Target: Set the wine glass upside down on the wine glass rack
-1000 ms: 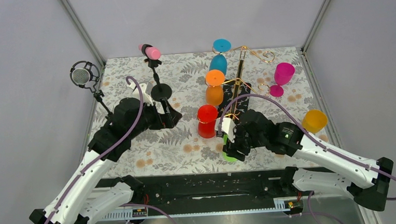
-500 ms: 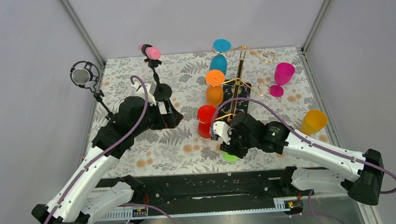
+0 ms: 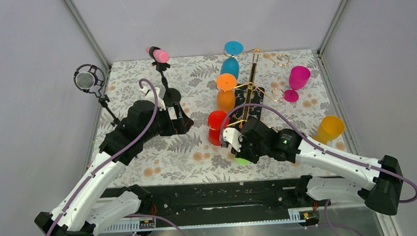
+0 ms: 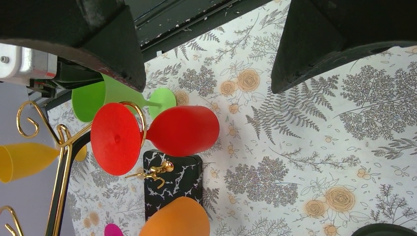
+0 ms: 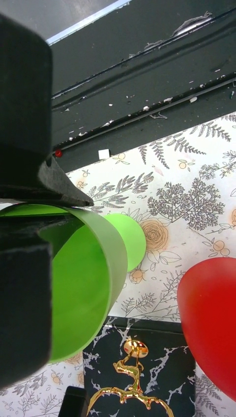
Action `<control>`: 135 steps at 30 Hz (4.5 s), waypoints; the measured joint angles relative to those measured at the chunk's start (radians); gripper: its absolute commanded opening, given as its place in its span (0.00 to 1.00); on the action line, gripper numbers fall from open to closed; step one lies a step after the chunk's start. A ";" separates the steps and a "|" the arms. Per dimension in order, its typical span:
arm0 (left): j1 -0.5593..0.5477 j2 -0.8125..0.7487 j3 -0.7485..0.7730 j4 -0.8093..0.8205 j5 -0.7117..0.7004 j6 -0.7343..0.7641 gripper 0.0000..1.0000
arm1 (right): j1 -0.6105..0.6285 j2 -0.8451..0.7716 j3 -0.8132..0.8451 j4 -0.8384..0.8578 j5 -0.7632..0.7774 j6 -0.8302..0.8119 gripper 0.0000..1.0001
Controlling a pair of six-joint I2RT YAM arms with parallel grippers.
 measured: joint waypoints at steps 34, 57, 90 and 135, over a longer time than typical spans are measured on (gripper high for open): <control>0.002 -0.173 0.199 0.006 -0.191 0.022 0.96 | 0.000 -0.154 0.261 0.419 -0.250 0.322 0.00; 0.003 -0.060 0.216 0.083 0.093 0.035 0.57 | 0.000 -0.148 0.206 0.852 -0.120 0.453 0.00; 0.002 -0.129 0.216 0.152 0.073 0.388 0.00 | 0.001 -0.424 0.260 0.497 -0.142 0.408 0.58; -0.076 -0.233 0.079 0.078 0.693 1.426 0.00 | 0.001 -0.115 0.246 0.512 -0.434 -0.502 0.51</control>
